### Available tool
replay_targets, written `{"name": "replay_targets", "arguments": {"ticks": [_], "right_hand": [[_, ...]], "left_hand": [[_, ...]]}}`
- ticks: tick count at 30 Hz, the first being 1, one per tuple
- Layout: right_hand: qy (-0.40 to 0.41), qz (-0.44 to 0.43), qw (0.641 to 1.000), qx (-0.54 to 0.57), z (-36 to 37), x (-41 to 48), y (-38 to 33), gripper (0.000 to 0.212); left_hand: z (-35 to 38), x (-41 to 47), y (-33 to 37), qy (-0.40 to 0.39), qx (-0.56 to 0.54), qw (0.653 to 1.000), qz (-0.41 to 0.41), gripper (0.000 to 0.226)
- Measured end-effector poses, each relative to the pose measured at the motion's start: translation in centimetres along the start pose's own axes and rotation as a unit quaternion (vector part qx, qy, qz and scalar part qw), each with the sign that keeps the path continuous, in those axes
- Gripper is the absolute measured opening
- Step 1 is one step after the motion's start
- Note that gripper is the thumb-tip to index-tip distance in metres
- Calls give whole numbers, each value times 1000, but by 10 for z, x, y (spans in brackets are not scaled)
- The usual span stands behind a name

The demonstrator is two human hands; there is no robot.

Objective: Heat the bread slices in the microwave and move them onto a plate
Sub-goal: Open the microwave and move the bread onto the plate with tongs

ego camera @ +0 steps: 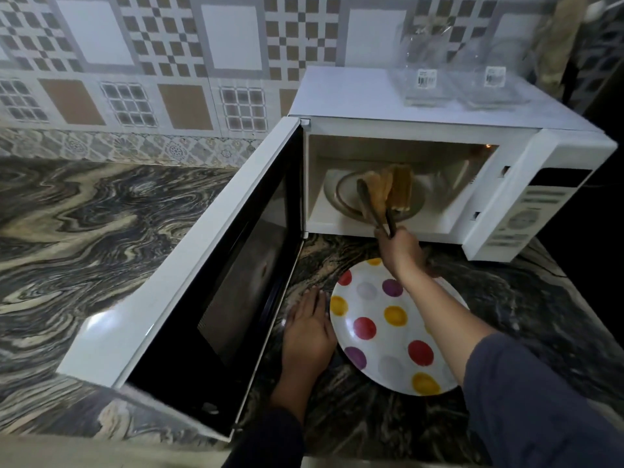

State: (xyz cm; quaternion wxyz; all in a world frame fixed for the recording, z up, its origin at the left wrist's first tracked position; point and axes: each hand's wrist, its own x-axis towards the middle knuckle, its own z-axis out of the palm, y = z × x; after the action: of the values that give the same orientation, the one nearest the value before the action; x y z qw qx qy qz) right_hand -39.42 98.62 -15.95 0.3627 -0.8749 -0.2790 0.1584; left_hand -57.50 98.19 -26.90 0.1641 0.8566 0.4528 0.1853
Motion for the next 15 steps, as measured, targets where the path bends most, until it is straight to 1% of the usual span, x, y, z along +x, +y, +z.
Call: {"name": "replay_targets", "arguments": {"ticks": [2,3,5,7,8,10,13,15], "right_hand": [[3,-5,1000,6,-7,-25,16,42],[1,-6,1000,18,-10,-37,26,40],[5,-14,999,31,-18,-65,44,36],[14,-23,1000,6,-28,-89,63,37],[22,-27,999,-16,-33,-100,73,40],[33,-22,998,-47,-41,-115,95,43],[37,13,996,-74,-48,-129,128,39],[42,30,995,-84,-51,-137,143,41]], "left_hand": [[-2,-1,2,-22,-12,1000,7,71],[-3,-2,2,-29,-13,999,8,74],[-3,-1,2,-34,-3,999,7,65],[-4,0,2,-40,5,999,6,52],[-4,0,1,-39,7,999,8,49],[-2,0,0,-42,7,999,11,48],[-2,-2,-1,-46,7,999,20,48],[-2,-2,-2,-45,4,999,21,56]]}}
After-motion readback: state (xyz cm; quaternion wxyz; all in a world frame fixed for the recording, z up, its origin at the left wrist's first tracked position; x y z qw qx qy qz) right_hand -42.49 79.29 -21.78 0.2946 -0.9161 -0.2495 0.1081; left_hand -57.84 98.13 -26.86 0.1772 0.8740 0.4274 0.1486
